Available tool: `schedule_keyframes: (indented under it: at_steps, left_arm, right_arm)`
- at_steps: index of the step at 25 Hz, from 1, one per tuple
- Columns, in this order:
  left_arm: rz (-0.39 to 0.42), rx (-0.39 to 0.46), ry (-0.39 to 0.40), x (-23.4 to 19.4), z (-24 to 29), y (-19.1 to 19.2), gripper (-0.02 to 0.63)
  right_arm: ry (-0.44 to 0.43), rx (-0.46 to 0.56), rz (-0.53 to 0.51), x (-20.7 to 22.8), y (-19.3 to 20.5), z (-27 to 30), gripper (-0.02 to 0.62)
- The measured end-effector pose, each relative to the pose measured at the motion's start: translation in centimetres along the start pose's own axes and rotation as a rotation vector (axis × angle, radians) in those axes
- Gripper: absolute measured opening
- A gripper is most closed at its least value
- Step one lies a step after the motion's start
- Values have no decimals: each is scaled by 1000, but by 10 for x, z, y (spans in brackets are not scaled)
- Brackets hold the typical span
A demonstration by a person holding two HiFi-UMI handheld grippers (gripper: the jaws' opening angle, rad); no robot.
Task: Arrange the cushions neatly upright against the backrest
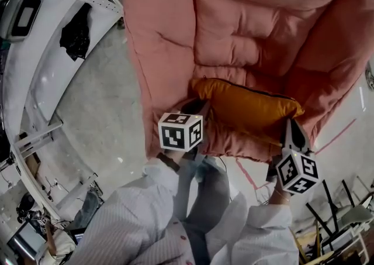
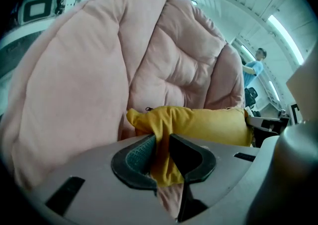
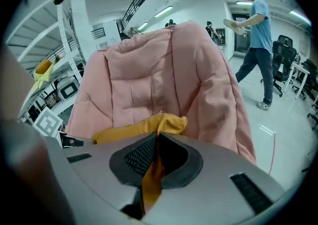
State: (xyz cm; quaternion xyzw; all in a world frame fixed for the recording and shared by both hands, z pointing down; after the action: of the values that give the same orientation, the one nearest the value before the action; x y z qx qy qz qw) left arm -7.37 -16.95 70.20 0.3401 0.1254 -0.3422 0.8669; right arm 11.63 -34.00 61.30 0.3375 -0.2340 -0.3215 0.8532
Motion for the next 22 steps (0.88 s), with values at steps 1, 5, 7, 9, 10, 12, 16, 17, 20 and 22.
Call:
schedule_keyframes:
  at_steps: [1,5,7,9,10,12,16,17,20,22]
  left_arm:
    - [6,22,-9,-1,-2,-10,97]
    - [51,103,-30,-3,-7,-55,97]
    - [77,126,-30,0,-8,-74,98]
    - [88,141,-29,1,-7,-87,98]
    - [90,149,-30,1,-6,-92,98]
    - [91,169,-35,1,-2,-100,98]
    - [97,184,-47,-2,11,-113,98]
    - [103,179,-49,-4,16,-114,98]
    - [124,160,-46,-9,26,-116,100]
    - [130,151,-33,-8,30,-115,104]
  right_arm:
    - [-8,7,-2,-1,-5,5,23]
    - [-34,32,9,-3,-23,23,21]
    - [-41,48,15,-1,-33,30,20]
    - [-44,65,16,1,-45,40,20]
    - [-44,71,14,2,-50,46,20]
    - [-46,82,8,4,-60,58,20]
    - [-50,86,-10,11,-67,86,20]
    - [-49,78,-16,13,-65,93,20]
    - [-48,42,-30,17,-54,113,20]
    - [-47,28,-40,21,-48,121,20]
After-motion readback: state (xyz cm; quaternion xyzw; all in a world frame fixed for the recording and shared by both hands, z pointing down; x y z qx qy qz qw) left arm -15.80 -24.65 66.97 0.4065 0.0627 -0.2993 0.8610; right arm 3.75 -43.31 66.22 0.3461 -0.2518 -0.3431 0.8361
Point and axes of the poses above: the fingertips, and each gripper's own axes: z forward along the fingers, x to its right, y out of its underside, the point moved 1 cm from there along -z, backward along the fingers, and after that the axes turned 6 degrees about x, right-handed, at the moved point
